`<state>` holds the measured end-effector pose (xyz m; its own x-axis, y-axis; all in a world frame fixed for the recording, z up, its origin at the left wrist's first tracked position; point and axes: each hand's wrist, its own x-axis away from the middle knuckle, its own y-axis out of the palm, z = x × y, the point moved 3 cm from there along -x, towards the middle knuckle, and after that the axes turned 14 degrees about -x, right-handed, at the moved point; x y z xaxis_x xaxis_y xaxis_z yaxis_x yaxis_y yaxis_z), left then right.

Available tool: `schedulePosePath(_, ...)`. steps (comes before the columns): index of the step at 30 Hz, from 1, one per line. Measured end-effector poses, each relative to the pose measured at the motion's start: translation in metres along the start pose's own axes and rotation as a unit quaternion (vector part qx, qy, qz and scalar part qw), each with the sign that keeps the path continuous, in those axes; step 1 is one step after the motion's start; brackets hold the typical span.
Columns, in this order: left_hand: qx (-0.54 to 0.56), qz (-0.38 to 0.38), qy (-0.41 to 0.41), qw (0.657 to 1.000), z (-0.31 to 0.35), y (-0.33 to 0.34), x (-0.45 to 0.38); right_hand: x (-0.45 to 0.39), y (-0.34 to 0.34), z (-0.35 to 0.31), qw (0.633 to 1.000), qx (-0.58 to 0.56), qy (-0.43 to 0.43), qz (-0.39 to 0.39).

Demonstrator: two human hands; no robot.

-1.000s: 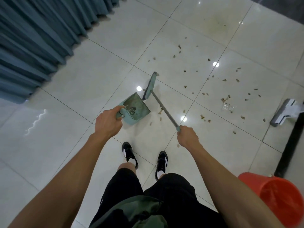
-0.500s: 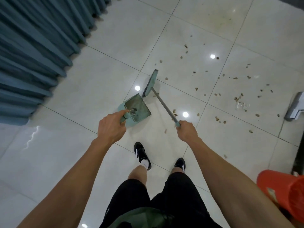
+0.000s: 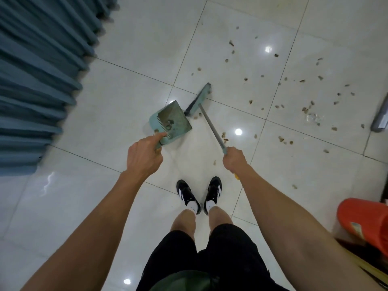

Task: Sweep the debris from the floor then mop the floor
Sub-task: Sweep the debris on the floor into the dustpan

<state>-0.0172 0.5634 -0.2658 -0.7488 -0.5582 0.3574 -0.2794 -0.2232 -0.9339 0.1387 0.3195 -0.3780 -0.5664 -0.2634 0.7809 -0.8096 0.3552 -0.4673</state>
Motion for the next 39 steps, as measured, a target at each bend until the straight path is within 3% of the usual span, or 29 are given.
schedulePosePath(17,-0.065,0.024,0.055,0.996,0.065,-0.034,-0.020,0.074,-0.060,0.132,0.988,-0.034,0.143,0.042)
schedulePosePath(23,-0.082,0.037,0.072,0.993,0.062,-0.038,-0.031,0.086,-0.087,0.134,0.983,-0.118,0.108,0.094)
schedulePosePath(28,-0.086,0.047,0.082,0.992,0.047,-0.051,-0.069,0.067,-0.093,0.094,0.983,-0.135,0.076,0.103)
schedulePosePath(39,-0.070,0.055,0.121,0.989,-0.034,-0.104,-0.204,-0.047,-0.070,-0.112,0.973,-0.197,0.035,0.111)
